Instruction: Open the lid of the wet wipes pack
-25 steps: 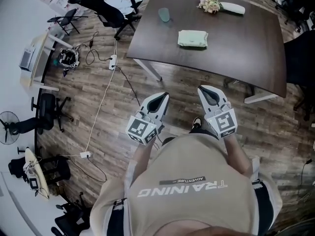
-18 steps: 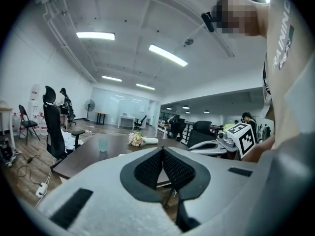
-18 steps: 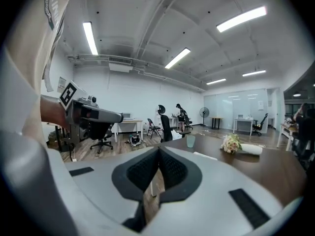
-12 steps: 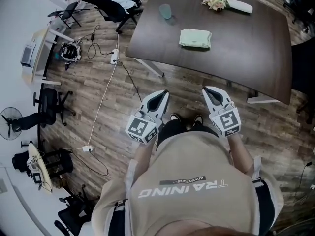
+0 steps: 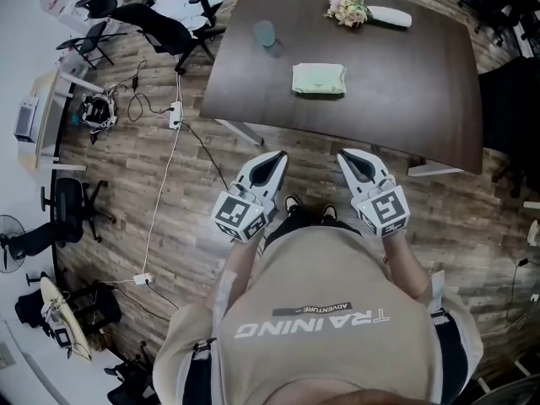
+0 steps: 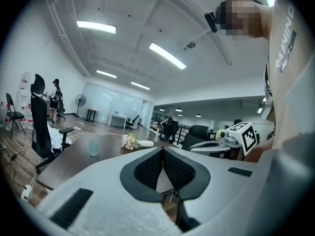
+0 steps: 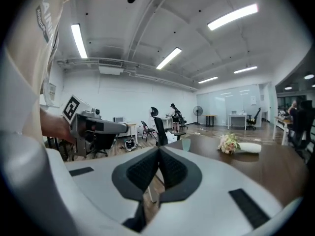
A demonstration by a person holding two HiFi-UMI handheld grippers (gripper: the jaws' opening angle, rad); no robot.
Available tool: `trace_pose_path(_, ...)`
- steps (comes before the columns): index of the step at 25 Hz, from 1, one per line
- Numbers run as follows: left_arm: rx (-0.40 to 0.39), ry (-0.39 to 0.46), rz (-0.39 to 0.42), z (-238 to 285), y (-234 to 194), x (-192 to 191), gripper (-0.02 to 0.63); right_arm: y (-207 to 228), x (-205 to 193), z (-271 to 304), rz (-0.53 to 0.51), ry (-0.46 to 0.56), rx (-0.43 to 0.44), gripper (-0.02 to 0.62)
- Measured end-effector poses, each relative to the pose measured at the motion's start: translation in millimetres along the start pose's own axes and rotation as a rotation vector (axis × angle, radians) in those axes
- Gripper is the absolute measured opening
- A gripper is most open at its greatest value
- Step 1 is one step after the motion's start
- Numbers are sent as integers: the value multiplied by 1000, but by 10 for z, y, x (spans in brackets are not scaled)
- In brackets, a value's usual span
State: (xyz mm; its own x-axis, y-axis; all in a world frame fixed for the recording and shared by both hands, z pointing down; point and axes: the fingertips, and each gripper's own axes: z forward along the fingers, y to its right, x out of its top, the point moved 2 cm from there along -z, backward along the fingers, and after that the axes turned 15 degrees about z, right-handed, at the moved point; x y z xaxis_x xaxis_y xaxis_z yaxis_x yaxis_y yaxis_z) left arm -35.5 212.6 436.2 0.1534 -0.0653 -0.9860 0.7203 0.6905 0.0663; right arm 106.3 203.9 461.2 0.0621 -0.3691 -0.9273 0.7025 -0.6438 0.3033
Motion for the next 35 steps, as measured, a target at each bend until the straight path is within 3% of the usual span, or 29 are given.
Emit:
trace_pose_path(5,-16,39,-7,3,-130,68,9,44,-1,79,52,-2,-41,14)
trace_pose_path(15,-51,19,-23,-180,-440,-179,9,-243,70,387,-9,9,-55,14)
trace_pose_path(23,-135,81,-28,-79,-642,-136,9,-297,196,546,-45,1,-157,14)
trace_pose_path(30,-160,66,-56,-70,-910,-246,9,-372,207,734,-45,-11,-198,14)
trace_pose_path(35,-172,39,-55,106,-1001,-268,9,-199,242,819,-32,-11,-208,14)
